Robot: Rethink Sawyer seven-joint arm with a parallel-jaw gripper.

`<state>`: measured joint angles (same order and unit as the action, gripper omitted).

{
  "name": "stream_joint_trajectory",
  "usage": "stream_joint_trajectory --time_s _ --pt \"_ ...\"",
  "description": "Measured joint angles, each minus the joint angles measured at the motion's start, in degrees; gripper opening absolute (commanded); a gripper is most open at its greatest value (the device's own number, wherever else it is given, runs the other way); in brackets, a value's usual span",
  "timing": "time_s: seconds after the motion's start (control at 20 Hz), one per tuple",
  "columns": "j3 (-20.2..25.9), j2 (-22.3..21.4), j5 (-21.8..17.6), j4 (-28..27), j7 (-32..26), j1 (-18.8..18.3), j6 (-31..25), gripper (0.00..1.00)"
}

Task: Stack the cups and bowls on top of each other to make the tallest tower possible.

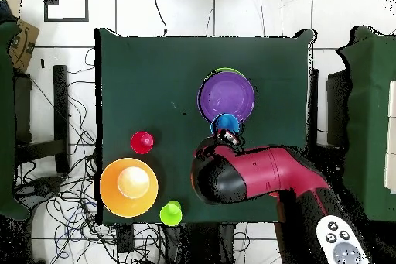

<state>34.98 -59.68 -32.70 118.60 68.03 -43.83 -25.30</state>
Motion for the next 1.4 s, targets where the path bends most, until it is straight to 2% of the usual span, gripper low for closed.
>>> stream_joint_trajectory --time_s 0.7,1.4 --pt "0.0 1.0 0.0 0.0 0.0 -0.2 2.8 0.0" --pt "0.0 0.6 0.0 0.0 0.0 -0.4 2.8 0.0"
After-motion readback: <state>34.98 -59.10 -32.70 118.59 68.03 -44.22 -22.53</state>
